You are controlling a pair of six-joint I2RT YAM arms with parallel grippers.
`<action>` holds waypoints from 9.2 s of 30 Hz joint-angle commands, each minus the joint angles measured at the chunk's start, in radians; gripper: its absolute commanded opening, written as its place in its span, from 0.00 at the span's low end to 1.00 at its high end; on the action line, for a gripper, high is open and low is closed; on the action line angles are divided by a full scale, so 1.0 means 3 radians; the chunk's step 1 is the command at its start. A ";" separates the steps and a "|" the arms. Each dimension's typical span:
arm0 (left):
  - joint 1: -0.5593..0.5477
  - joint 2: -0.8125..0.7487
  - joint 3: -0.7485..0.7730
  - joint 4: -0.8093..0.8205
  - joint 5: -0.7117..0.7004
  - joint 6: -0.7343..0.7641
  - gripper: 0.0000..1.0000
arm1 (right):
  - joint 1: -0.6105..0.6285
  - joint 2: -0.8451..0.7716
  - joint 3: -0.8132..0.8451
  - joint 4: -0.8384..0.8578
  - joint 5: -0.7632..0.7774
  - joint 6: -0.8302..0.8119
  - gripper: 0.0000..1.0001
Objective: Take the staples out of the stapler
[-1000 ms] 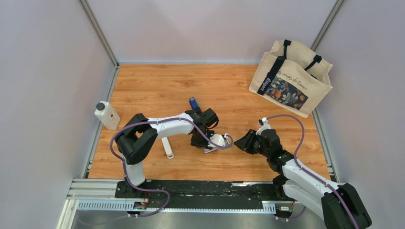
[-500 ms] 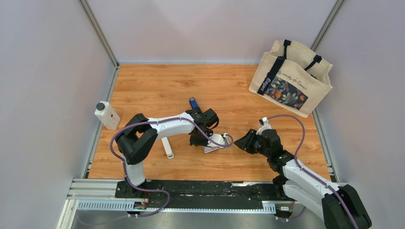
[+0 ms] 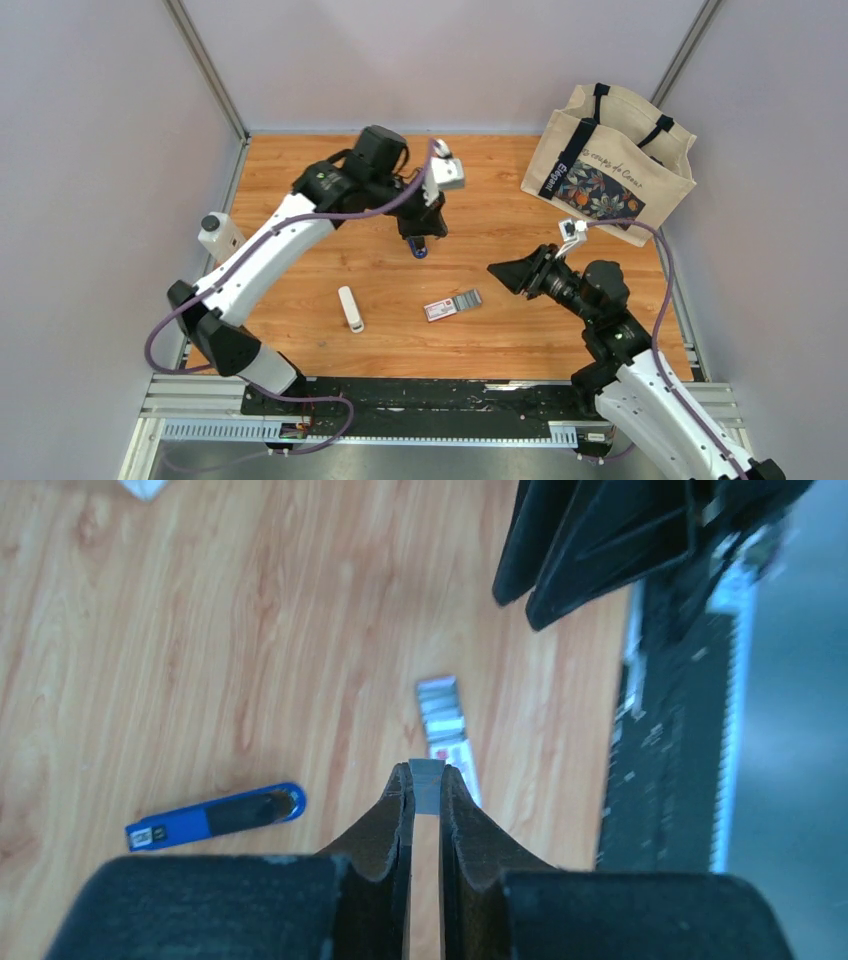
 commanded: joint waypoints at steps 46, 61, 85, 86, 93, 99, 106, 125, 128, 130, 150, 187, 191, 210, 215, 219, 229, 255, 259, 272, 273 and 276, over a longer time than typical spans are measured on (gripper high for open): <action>0.0583 -0.0846 -0.1636 0.3645 0.1899 -0.4158 0.09 | 0.0608 0.0964 0.1193 0.1508 -0.0645 0.0386 0.44; 0.0583 -0.0866 -0.1636 0.3543 0.1889 -0.4046 0.08 | 0.0654 0.1021 0.1132 0.1574 -0.0547 0.0411 0.27; 0.0915 -0.0959 -0.0977 0.1444 0.1190 -0.2467 0.77 | 0.0664 0.0831 0.1096 -0.0398 -0.0129 -0.0432 0.14; 0.0920 -0.0918 -0.0896 0.1204 0.1087 -0.2046 0.78 | 0.0664 0.0912 0.1096 -0.0617 -0.0047 -0.0498 0.14; 0.0920 -0.0999 -0.1032 0.0209 0.0039 -0.0917 0.78 | 0.0710 0.1474 0.1101 -0.1146 0.0291 -0.0862 0.18; 0.0920 -0.1229 -0.1431 0.0097 -0.0355 -0.0523 0.78 | 0.0914 0.1961 0.1167 -0.1218 0.0654 -0.0959 0.18; 0.0920 -0.1225 -0.1493 0.0000 -0.0294 -0.0441 0.77 | 0.1079 0.2452 0.1321 -0.1223 0.0951 -0.1087 0.14; 0.0920 -0.1281 -0.1616 -0.0016 -0.0212 -0.0441 0.75 | 0.1099 0.2871 0.1495 -0.1238 0.1114 -0.1312 0.15; 0.0920 -0.1281 -0.1626 -0.0011 -0.0212 -0.0441 0.75 | 0.1099 0.2932 0.1520 -0.1258 0.1104 -0.1332 0.15; 0.0920 -0.1291 -0.1631 -0.0010 -0.0217 -0.0446 0.75 | 0.1099 0.2968 0.1546 -0.1269 0.1104 -0.1343 0.15; 0.0920 -0.1316 -0.1652 0.0005 -0.0202 -0.0441 0.74 | 0.1104 0.3112 0.1602 -0.1315 0.1094 -0.1338 0.17; 0.0920 -0.1347 -0.1688 0.0010 -0.0146 -0.0436 0.74 | 0.1099 0.2903 0.1505 -0.1208 0.1237 -0.1333 0.30; 0.0920 -0.1342 -0.1698 0.0005 -0.0141 -0.0441 0.74 | 0.1104 0.2800 0.1434 -0.1151 0.1232 -0.1317 0.30; 0.0920 -0.1265 -0.1667 -0.0005 -0.0125 -0.0425 0.73 | 0.1104 0.3050 0.1505 -0.1202 0.1304 -0.1378 0.29; 0.0915 -0.1275 -0.1682 -0.0005 -0.0125 -0.0420 0.73 | 0.1104 0.3122 0.1541 -0.1228 0.1304 -0.1394 0.28; 0.0915 -0.1275 -0.1682 -0.0005 -0.0120 -0.0420 0.73 | 0.1099 0.3102 0.1526 -0.1213 0.1309 -0.1399 0.25; 0.0920 -0.1296 -0.1703 0.0005 -0.0105 -0.0425 0.73 | 0.1104 0.2989 0.1444 -0.1151 0.1350 -0.1373 0.19; 0.0915 -0.1352 -0.1754 0.0005 -0.0105 -0.0431 0.73 | 0.1160 0.3035 0.1469 -0.1156 0.1437 -0.1363 0.27; 0.0915 -0.1347 -0.1754 0.0005 -0.0110 -0.0420 0.73 | 0.1160 0.3081 0.1500 -0.1177 0.1437 -0.1368 0.22; 0.0915 -0.1362 -0.1754 0.0000 -0.0110 -0.0415 0.73 | 0.1191 0.3142 0.1546 -0.1197 0.1472 -0.1368 0.17; 0.0915 -0.1362 -0.1759 0.0000 -0.0105 -0.0420 0.73 | 0.1191 0.3137 0.1546 -0.1197 0.1477 -0.1363 0.15; 0.0915 -0.1362 -0.1754 0.0000 -0.0110 -0.0415 0.73 | 0.1191 0.3132 0.1546 -0.1197 0.1483 -0.1368 0.11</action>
